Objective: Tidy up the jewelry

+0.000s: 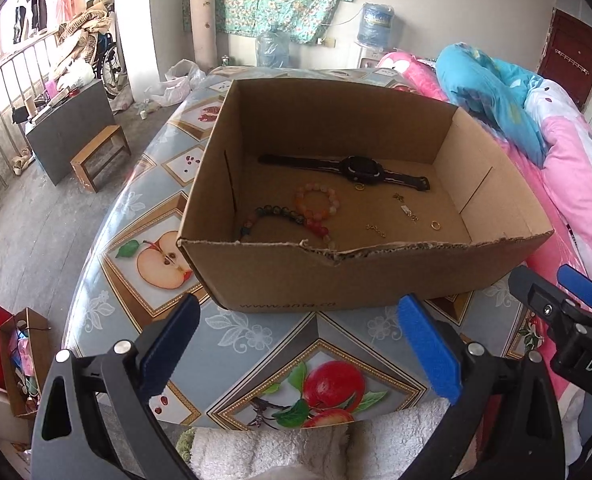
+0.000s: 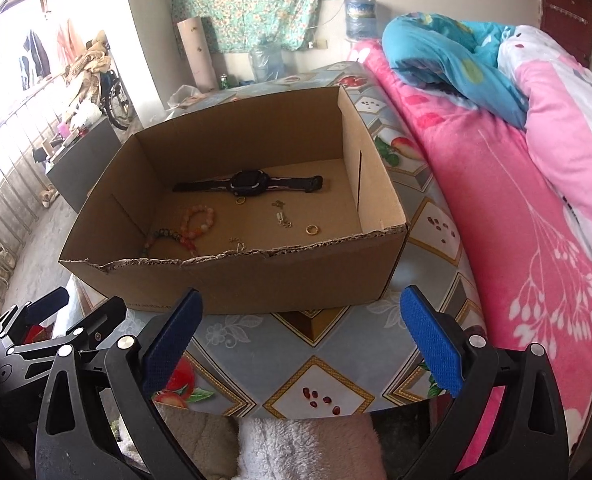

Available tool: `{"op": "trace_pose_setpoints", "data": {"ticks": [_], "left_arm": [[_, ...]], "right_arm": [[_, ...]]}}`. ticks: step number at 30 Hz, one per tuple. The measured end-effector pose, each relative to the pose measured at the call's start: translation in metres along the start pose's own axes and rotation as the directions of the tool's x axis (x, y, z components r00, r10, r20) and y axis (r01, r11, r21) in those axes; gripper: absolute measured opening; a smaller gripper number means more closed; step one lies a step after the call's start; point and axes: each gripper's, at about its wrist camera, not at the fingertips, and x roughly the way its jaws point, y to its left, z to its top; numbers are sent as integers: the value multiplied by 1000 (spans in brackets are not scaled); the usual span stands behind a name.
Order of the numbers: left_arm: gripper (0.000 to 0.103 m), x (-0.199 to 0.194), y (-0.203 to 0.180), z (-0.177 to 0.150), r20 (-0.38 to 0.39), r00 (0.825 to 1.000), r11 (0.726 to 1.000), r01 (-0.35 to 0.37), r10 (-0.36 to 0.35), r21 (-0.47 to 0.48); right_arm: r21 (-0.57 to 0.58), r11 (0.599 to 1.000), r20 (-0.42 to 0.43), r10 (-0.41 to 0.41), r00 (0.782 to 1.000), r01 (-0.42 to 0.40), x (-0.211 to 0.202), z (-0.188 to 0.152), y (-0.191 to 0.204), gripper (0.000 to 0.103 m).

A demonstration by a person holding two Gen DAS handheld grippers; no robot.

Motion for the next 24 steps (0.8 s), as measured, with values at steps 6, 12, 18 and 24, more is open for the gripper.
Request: {"op": "trace_pose_setpoints", "data": {"ticks": [6,12,18,24], "left_arm": [[97,0,-2,3,-9,1000,1000,8,-8,12],[97,2,-2,4,-15,1000,1000,4,-4,6],[97,3,-3,6,-18,1000,1000,6,-5,9],[97,6,-3,6,-29,1000,1000,-2,2,3]], "right_arm": [[-3,1000,-9,5,1000,-5,2,1,2,95],[-7,1000,-11,-2,1000,2,1,0,4,95],[-23,1000,-19,-8,1000,8,3,-2,7,95],[-23,1000,-31,-7,1000,6,6,-2,8,95]]}}
